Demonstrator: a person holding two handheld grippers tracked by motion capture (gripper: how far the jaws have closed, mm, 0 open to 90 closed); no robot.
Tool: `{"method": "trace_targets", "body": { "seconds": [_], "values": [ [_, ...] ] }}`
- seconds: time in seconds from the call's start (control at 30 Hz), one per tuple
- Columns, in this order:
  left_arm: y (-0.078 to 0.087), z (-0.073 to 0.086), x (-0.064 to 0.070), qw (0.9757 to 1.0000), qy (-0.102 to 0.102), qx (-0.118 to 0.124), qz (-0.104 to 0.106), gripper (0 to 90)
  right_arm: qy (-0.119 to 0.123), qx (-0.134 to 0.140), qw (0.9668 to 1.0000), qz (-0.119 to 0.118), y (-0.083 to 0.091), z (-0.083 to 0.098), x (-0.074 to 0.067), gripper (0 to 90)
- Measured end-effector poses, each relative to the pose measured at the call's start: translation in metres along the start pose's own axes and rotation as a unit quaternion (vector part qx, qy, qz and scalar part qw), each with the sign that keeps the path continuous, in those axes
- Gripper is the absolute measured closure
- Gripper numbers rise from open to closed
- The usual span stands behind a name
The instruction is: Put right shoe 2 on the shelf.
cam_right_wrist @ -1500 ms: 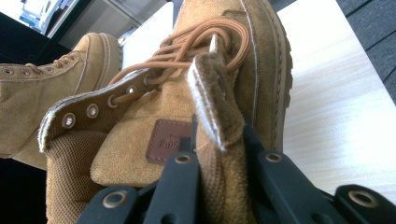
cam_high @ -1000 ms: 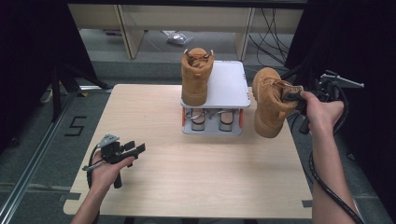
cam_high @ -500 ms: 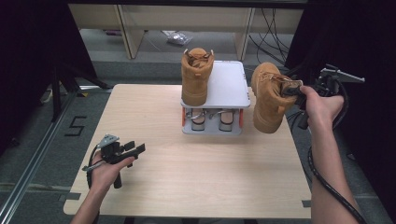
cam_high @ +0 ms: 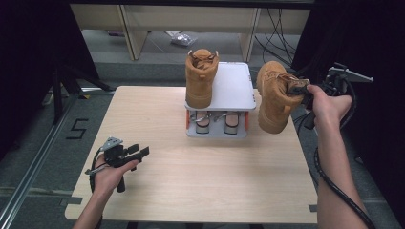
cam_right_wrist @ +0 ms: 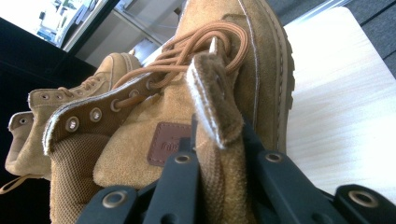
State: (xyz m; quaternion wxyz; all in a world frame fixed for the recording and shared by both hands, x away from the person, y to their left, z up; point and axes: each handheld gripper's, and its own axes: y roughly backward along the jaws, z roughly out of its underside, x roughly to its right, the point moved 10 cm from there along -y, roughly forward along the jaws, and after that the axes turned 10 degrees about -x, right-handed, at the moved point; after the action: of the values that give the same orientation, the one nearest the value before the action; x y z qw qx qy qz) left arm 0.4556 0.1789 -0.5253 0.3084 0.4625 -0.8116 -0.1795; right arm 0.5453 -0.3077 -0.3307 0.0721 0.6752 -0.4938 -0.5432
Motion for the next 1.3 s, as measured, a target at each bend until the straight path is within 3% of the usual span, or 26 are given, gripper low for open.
{"method": "trace_targets", "body": {
  "seconds": [0.2, 0.23, 0.37, 0.43, 0.5, 0.6, 0.67, 0.7, 0.73, 0.77, 0.83, 0.9, 0.97, 1.07, 1.17, 1.27, 1.3],
  "values": [
    [0.000, 0.001, 0.000, 1.0000, 0.000, -0.001, -0.003, 45.1, 0.002, 0.005, 1.0000, -0.005, 0.001, -0.003, -0.006, 83.5],
    [0.000, 0.001, 0.000, 1.0000, 0.000, -0.001, -0.002, 45.1, 0.012, 0.009, 0.9999, 0.000, 0.001, -0.005, -0.005, 83.5],
    [0.000, 0.001, -0.001, 1.0000, 0.001, -0.001, -0.003, 45.1, 0.001, 0.006, 1.0000, -0.007, 0.001, -0.005, -0.011, 83.5],
    [0.000, 0.001, -0.001, 1.0000, 0.000, -0.002, -0.004, 45.1, 0.016, 0.012, 0.9998, -0.004, 0.001, -0.007, -0.011, 83.5],
    [0.000, 0.002, -0.001, 1.0000, 0.002, -0.002, -0.004, 45.1, 0.000, 0.008, 0.9999, -0.011, 0.001, -0.007, -0.016, 83.4],
    [0.000, 0.002, -0.001, 1.0000, 0.002, -0.002, -0.004, 45.1, 0.011, 0.011, 0.9998, -0.010, 0.001, -0.009, -0.019, 83.5],
    [-0.001, 0.002, -0.001, 1.0000, 0.002, -0.002, -0.003, 45.1, 0.004, 0.010, 0.9999, -0.012, 0.001, -0.009, -0.024, 83.4],
    [-0.001, 0.002, 0.000, 1.0000, 0.002, -0.001, -0.002, 45.1, 0.019, 0.014, 0.9997, -0.009, 0.000, -0.011, -0.023, 83.4],
    [-0.001, 0.002, 0.000, 1.0000, 0.002, -0.001, -0.002, 45.1, 0.006, 0.011, 0.9998, -0.014, -0.001, -0.010, -0.026, 83.4],
    [-0.001, 0.002, -0.001, 1.0000, 0.002, -0.002, -0.002, 45.1, 0.003, 0.012, 0.9998, -0.015, -0.002, -0.010, -0.028, 83.4],
    [-0.001, 0.002, -0.001, 1.0000, 0.003, -0.002, -0.003, 45.1, 0.018, 0.015, 0.9997, -0.011, -0.004, -0.012, -0.028, 83.4],
    [-0.001, 0.003, -0.001, 1.0000, 0.003, -0.001, -0.002, 45.1, 0.001, 0.009, 0.9998, -0.019, -0.007, -0.011, -0.033, 83.4],
    [-0.001, 0.003, -0.001, 1.0000, 0.004, -0.001, -0.002, 45.1, 0.014, 0.011, 0.9997, -0.015, -0.010, -0.013, -0.033, 83.3],
    [-0.001, 0.004, -0.002, 1.0000, 0.004, -0.001, 0.001, 45.1, 0.002, 0.004, 0.9998, -0.019, -0.014, -0.012, -0.037, 83.2],
    [-0.001, 0.004, -0.003, 1.0000, 0.005, -0.001, -0.002, 45.1, 0.018, 0.005, 0.9997, -0.014, -0.023, -0.015, -0.040, 83.2],
    [-0.001, 0.004, -0.003, 1.0000, 0.006, -0.001, -0.002, 45.1, 0.008, 0.002, 0.9998, -0.019, -0.027, -0.015, -0.045, 83.2],
    [-0.001, 0.005, -0.003, 1.0000, 0.006, -0.002, -0.002, 45.1, 0.019, 0.003, 0.9997, -0.016, -0.029, -0.016, -0.045, 83.2]
  ]
}}
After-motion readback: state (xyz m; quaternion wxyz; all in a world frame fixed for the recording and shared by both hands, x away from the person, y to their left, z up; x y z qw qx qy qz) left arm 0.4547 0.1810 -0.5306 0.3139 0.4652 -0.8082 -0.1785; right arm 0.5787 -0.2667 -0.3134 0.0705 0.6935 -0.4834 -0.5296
